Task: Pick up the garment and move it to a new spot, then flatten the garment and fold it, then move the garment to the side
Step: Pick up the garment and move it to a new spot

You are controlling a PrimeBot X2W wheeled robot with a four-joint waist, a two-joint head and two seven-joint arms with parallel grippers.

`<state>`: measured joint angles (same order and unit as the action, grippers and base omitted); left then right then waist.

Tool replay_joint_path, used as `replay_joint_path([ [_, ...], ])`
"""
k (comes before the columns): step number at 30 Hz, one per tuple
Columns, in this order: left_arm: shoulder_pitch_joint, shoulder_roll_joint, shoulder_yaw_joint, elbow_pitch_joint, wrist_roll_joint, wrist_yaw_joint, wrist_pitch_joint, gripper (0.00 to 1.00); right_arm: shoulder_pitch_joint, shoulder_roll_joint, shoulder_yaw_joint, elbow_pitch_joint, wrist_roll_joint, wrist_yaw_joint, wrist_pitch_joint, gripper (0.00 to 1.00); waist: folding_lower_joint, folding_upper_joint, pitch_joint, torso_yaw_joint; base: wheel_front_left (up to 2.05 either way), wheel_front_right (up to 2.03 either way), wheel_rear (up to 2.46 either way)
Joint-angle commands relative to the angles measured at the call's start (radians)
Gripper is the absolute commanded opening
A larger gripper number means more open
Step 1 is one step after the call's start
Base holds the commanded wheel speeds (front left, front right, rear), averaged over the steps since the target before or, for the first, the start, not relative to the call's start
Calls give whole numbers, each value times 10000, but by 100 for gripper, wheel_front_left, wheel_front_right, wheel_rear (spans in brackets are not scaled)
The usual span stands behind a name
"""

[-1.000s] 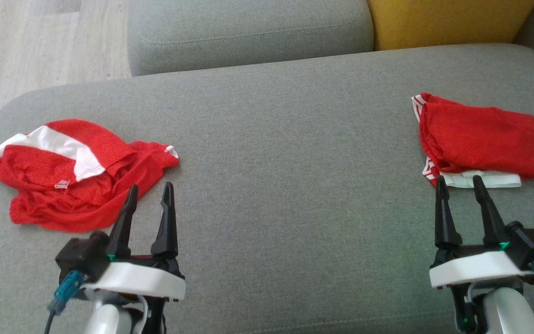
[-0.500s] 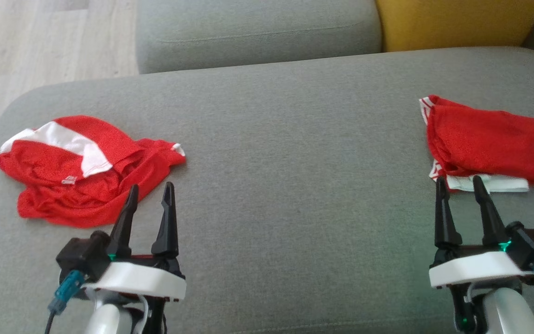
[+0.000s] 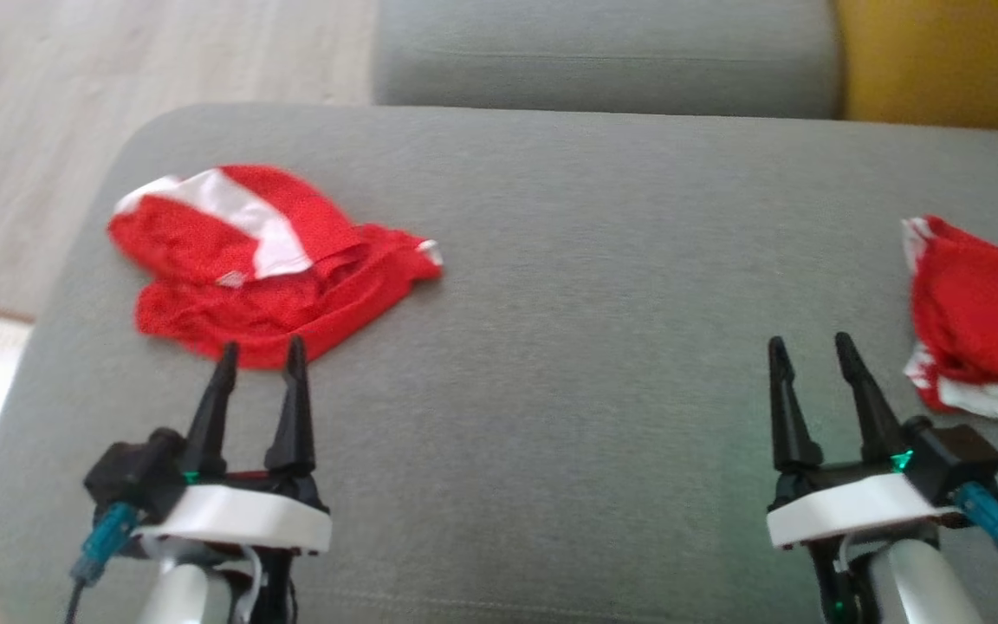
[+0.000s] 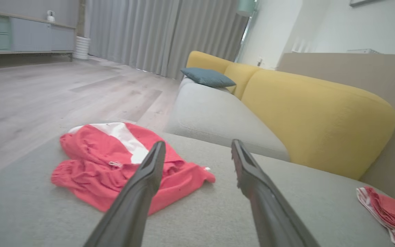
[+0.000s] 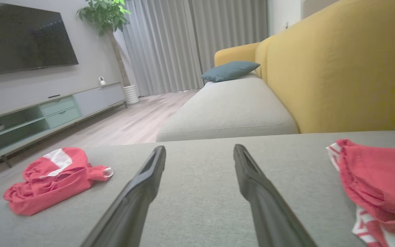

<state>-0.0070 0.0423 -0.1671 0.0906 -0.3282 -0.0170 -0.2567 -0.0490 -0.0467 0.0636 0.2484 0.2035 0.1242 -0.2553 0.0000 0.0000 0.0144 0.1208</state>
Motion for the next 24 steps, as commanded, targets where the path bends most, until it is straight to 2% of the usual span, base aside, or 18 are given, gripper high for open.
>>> replay_joint_path([
  [1, -613, 79, 510, -366, 37, 26, -51, 100, -378, -36, 389, -249, -54, 65, -64, 100, 0, 0, 124, 598, 0, 0, 0],
  [13, -632, 79, 1046, -337, -35, 58, -51, 100, -519, -36, 867, 29, -79, 65, -64, 100, 0, 0, 167, 2265, 0, 0, 0],
  [24, -640, 79, 1214, -365, -78, 30, -51, 100, -569, -35, 985, 159, -105, 65, -65, 100, 0, 0, 292, 2803, 0, 0, 0],
])
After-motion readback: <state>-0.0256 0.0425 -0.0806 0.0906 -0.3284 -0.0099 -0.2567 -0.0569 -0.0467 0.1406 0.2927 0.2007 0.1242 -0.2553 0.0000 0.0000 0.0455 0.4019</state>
